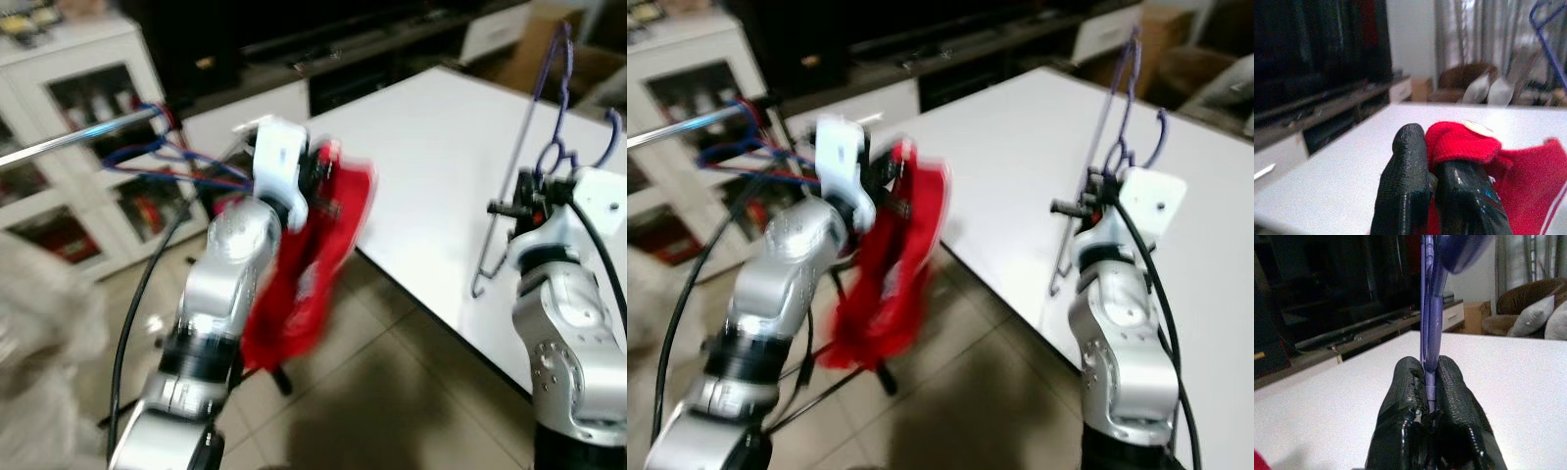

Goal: Hang hanger

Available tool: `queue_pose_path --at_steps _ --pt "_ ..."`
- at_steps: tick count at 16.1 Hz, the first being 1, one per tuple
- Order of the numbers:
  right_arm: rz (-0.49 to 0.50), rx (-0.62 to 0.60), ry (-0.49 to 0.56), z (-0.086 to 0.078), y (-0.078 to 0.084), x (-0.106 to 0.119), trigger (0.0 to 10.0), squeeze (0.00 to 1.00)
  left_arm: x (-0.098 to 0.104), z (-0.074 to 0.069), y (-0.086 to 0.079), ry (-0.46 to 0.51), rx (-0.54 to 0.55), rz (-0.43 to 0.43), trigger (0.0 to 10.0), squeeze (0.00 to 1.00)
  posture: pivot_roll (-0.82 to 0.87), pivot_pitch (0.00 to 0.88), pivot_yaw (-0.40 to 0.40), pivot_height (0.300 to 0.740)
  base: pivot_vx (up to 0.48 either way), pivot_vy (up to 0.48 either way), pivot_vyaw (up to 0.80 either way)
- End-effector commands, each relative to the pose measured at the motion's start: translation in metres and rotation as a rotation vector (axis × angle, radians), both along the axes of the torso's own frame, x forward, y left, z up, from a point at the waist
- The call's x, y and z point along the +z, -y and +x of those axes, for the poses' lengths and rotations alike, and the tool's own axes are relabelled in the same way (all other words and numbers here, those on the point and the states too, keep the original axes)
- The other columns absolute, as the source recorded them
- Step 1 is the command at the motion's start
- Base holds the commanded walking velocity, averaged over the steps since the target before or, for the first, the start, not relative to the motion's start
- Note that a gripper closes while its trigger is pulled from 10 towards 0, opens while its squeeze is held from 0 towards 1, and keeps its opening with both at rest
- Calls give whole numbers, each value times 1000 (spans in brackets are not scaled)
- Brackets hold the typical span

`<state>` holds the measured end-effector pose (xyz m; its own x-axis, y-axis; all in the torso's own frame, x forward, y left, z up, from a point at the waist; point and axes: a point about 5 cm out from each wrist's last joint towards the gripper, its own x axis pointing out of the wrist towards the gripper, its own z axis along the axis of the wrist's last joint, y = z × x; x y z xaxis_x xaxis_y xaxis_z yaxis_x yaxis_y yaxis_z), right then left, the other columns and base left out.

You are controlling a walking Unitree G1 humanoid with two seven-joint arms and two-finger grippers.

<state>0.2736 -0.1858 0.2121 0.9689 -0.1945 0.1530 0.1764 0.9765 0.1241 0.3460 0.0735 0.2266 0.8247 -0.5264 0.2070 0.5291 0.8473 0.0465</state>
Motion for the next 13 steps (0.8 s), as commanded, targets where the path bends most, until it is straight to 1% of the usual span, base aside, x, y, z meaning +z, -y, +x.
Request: queue_pose_path --at_steps 1,2,3,4,5,7,8,9,10,11,12,13 --pt "-9 20 4 0 -5 2 10000 0 1 7 -4 -7 6 -20 10000 0 -25 0 79 740 281 0 -800" --pt "-10 14 9 1 -4 4 10000 0 14 21 0 20 -5 -21 10000 0 -27 0 82 740 285 0 -800" --pt "-11 8 14 2 -2 6 10000 0 36 35 4 63 -13 -34 10000 0 -29 0 80 740 281 0 -800" --pt "-11 5 17 3 -1 7 10000 0 51 41 7 94 -22 -44 10000 0 -31 0 77 740 277 0 -800" --pt "-16 -6 20 3 1 8 10000 0 113 49 14 201 -69 -165 10000 0 -31 0 79 740 281 0 -800" --pt "-20 -14 21 2 3 7 10000 0 176 43 15 310 -135 -321 10000 0 -34 0 84 740 263 0 -800" --pt "-17 -18 21 0 2 7 10000 0 225 33 7 410 -168 -410 10000 0 -44 0 87 740 0 0 -800" --pt "-16 -18 21 0 1 7 10000 0 231 31 5 422 -169 -417 10000 0 -45 0 87 740 0 0 -800" --pt "-13 -13 20 0 -1 7 10000 0 233 33 2 433 -143 -395 10000 0 -46 0 87 740 0 0 -800" --pt "-11 -6 17 0 -3 6 10000 0 229 36 0 425 -130 -377 10000 0 -43 0 80 740 0 0 -800" --pt "-9 11 12 0 -6 5 10000 0 211 46 -4 373 -85 -330 10000 0 -34 0 69 740 0 0 -800" --pt "-8 26 7 1 -10 3 10000 0 187 56 -7 317 -45 -267 10000 0 -26 0 59 740 0 0 -800"
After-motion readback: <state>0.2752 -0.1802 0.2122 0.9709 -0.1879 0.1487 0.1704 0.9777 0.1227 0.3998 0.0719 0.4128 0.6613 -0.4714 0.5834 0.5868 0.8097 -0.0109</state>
